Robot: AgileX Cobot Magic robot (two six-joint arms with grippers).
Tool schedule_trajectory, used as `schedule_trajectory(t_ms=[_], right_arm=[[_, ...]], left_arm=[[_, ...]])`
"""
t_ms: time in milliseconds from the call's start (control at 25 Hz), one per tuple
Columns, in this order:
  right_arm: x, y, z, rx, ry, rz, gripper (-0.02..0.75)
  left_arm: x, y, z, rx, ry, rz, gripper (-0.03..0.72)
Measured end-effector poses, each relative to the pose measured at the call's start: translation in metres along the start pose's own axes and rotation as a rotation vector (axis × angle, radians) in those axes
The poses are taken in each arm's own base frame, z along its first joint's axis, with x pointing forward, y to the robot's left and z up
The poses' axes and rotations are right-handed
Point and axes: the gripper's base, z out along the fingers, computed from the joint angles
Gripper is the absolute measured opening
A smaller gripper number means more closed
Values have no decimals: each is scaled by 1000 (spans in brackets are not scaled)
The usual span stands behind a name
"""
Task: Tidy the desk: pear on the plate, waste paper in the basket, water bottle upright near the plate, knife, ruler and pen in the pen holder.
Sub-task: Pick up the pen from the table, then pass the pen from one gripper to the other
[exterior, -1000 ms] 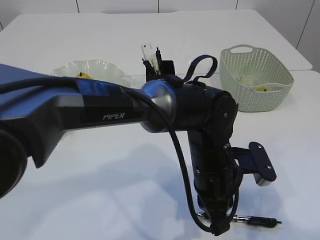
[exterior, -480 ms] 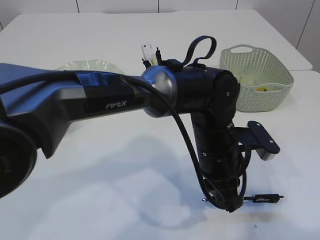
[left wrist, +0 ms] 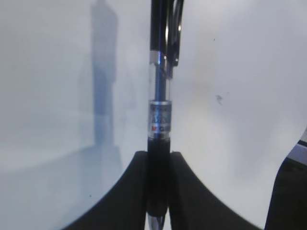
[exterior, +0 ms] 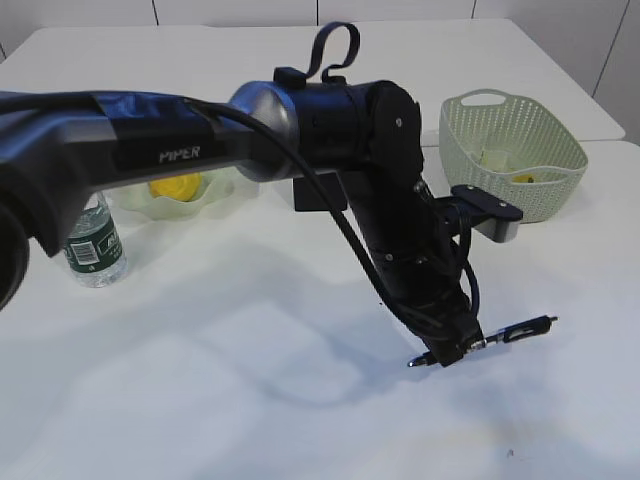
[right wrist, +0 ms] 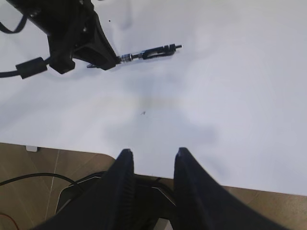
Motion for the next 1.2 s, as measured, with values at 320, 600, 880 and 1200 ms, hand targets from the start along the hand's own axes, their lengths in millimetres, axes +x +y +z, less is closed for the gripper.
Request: schedule_trajectory(t_ms=[320,600,880,1200], right_arm=[[0,0,0,0,0,0,244],[0,0,0,0,0,0,244],[0,1,0,-9,2,3,244],[0,2,0,-17,1,5,244]], left_arm=[[-1,10,-34,-25,-71,-143,62],[-4,18,-62,-61,-162,-223,62],[-6,23,-97,-99,-265,-270,62],[-14,20,-121,-146,-402,-282,62]])
